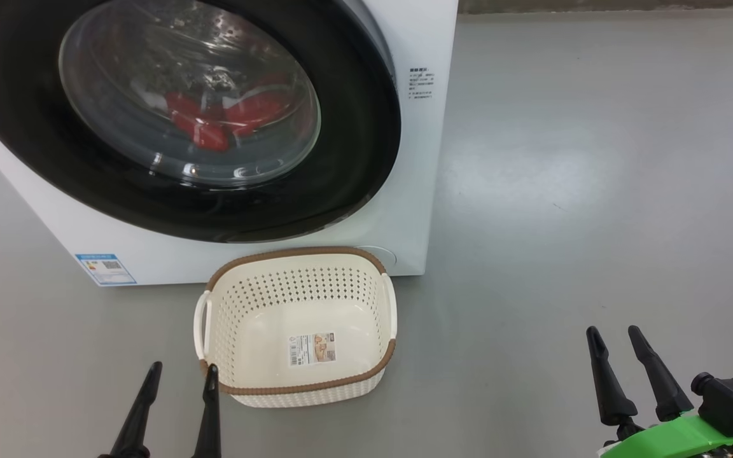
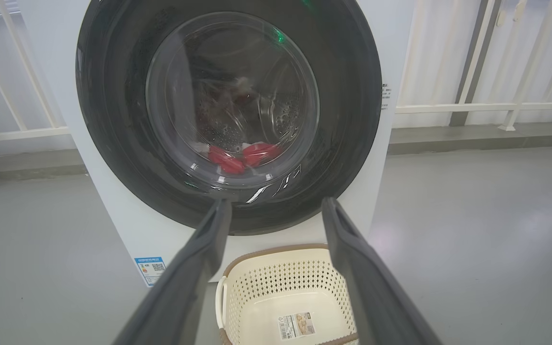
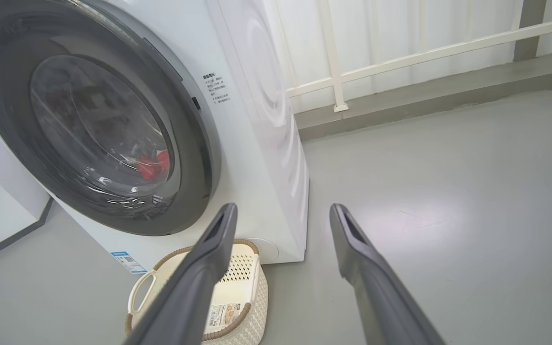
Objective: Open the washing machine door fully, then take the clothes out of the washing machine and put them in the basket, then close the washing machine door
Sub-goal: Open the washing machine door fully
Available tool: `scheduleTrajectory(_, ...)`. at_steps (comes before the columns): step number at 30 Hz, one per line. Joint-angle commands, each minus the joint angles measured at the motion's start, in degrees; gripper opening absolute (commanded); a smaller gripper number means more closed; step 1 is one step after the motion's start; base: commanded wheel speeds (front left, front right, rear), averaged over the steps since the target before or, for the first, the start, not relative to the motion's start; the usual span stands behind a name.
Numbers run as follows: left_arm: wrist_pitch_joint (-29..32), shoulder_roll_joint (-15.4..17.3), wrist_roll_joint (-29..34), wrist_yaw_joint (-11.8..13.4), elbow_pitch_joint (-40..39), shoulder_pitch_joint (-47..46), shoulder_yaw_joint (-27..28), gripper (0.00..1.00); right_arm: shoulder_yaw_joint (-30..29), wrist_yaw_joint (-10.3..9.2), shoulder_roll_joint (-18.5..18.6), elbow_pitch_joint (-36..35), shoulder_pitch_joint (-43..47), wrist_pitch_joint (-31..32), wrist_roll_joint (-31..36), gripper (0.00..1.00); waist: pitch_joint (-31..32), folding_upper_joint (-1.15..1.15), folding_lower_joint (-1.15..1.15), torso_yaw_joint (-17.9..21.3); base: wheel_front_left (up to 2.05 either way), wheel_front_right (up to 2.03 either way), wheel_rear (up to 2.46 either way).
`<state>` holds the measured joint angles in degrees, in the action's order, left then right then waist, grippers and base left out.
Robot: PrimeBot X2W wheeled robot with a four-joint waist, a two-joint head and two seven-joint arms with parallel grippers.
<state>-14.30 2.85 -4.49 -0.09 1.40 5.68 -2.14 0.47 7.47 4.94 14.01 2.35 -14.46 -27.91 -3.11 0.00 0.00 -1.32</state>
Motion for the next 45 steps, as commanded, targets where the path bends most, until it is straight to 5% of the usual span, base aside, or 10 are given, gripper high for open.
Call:
scheduleTrajectory(1,-0.7,0.2,0.6,-0.3,-1.1,-1.5,1.7,1.0,1.2,0.02,0.4,-1.9,-1.2,-0.5,-0.5,0.0,-0.1,0.0,0.0,-0.4,0.0,0.0,0.0)
scheduleTrajectory(26,-0.7,0.0,-0.8,-1.5,-0.5,-7.2,-4.5,1.0,3.0,0.02,0.4,-1.7,-26.4,-0.5,-10.6,0.0,-8.1,0.0,0.0,-8.3,0.0,0.0,0.0)
scheduleTrajectory(45,-0.7,0.0,-3.6,-1.7,0.3,-12.2,-8.2,1.0,7.1,0.02,7.1,8.2,-46.8,-0.5,-16.1,0.0,-16.0,0.0,0.0,-15.2,0.0,0.0,0.0)
